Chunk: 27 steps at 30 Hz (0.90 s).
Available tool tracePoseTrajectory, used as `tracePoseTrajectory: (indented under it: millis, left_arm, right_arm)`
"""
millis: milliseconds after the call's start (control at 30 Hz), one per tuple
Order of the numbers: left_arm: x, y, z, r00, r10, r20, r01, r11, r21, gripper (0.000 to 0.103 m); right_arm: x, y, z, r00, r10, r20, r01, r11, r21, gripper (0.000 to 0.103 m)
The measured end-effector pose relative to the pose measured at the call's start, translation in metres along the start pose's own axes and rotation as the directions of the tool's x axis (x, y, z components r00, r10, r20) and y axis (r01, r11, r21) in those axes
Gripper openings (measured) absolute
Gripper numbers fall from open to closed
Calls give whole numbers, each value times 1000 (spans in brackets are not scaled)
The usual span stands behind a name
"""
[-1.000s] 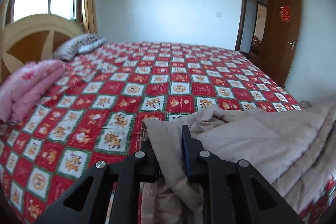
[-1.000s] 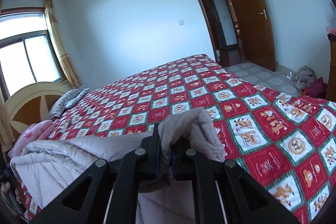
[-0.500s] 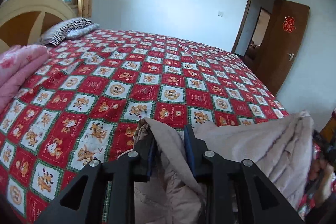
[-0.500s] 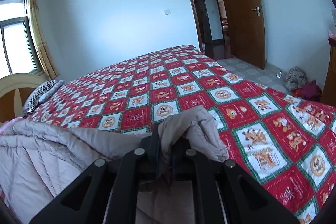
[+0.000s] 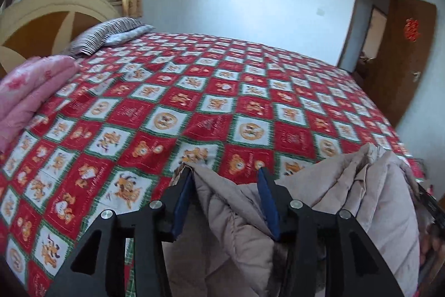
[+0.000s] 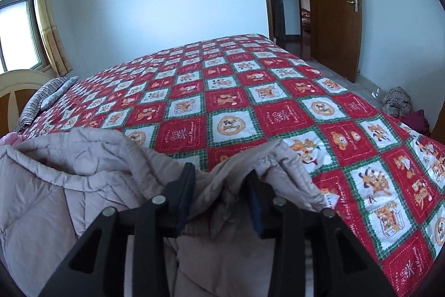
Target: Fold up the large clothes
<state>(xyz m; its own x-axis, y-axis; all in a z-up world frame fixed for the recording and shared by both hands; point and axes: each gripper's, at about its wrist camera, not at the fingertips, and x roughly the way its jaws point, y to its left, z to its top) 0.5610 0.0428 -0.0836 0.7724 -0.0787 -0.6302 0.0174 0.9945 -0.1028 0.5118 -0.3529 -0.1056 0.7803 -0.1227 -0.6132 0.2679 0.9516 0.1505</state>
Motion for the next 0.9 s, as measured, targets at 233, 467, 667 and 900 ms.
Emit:
tracePoseTrajectory:
  millis: [233,467,667,900]
  left_arm:
    - [-48,-17,18,964,126,233,-140,989,44,91]
    - [-61,-102,-47,937,83,338,-186,940,286,97]
    - [-8,-125,-55,896,256,363,-385,856,347,97]
    - [67,-36,-41,945,326,-42,-324,945,43,97]
  right_arm:
    - [1,13,4,1000,23,22,-22,999,-26,58]
    - [-63,34,-10,978,29,208,-21,999,-41,103]
    - [-86,87,-69,977,143,157,-92,952,-293,103]
    - [9,63,-45,999,-30,-18,26,979,-205,102]
